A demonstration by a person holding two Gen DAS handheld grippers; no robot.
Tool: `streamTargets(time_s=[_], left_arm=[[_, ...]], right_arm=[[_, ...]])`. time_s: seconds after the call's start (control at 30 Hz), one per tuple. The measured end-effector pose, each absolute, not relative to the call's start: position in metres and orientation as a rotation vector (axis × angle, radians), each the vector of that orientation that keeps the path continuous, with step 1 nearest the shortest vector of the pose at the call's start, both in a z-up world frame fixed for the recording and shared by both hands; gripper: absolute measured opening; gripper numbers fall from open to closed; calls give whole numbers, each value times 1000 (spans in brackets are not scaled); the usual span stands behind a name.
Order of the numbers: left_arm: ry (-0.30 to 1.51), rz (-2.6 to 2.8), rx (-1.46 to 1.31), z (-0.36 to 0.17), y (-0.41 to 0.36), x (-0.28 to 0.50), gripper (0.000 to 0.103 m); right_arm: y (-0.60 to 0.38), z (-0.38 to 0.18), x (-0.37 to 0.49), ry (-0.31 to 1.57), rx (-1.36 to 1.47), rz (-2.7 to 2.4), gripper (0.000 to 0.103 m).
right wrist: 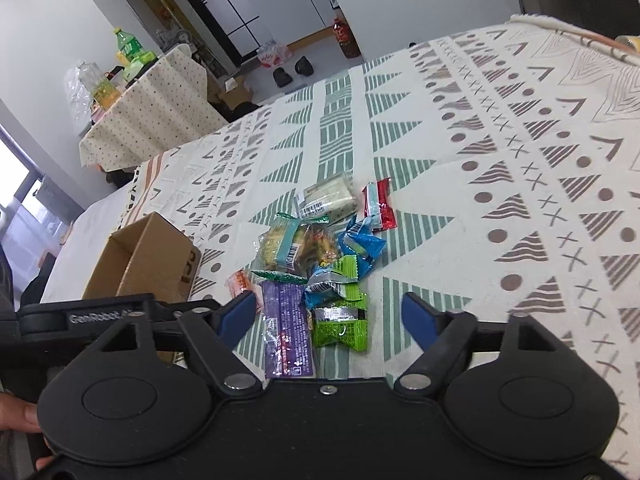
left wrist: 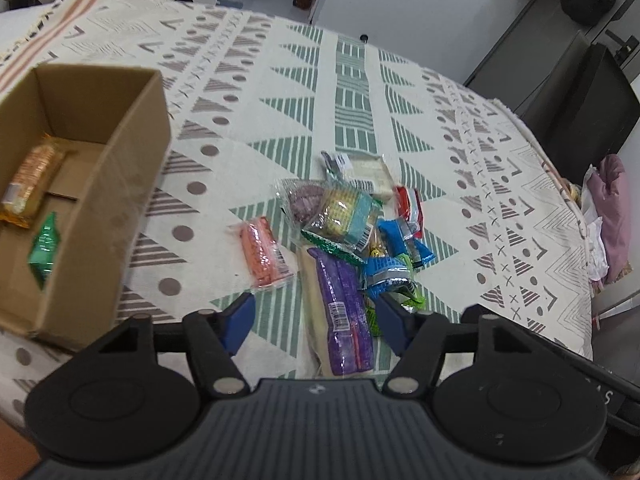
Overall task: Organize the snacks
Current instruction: 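Grasp the purple bar with left tool while right tool grasps green packet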
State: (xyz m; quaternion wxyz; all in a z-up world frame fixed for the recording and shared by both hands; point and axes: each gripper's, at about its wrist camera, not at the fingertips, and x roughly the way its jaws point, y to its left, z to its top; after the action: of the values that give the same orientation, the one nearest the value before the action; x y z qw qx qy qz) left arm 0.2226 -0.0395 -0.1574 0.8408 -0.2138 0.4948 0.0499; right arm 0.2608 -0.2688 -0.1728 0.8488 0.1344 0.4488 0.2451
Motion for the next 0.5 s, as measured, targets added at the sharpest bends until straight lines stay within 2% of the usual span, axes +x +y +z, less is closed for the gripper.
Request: streamTargets(time_s=[0.17,0.5], left_arm=[[1082,101,-483,-174,-43,239,51],[1133,88,-523,-197,-55,258,43]], right_arm=[[-265,-188,275,984,318,534,65],[-269,-214,293,1053,393,571,54]])
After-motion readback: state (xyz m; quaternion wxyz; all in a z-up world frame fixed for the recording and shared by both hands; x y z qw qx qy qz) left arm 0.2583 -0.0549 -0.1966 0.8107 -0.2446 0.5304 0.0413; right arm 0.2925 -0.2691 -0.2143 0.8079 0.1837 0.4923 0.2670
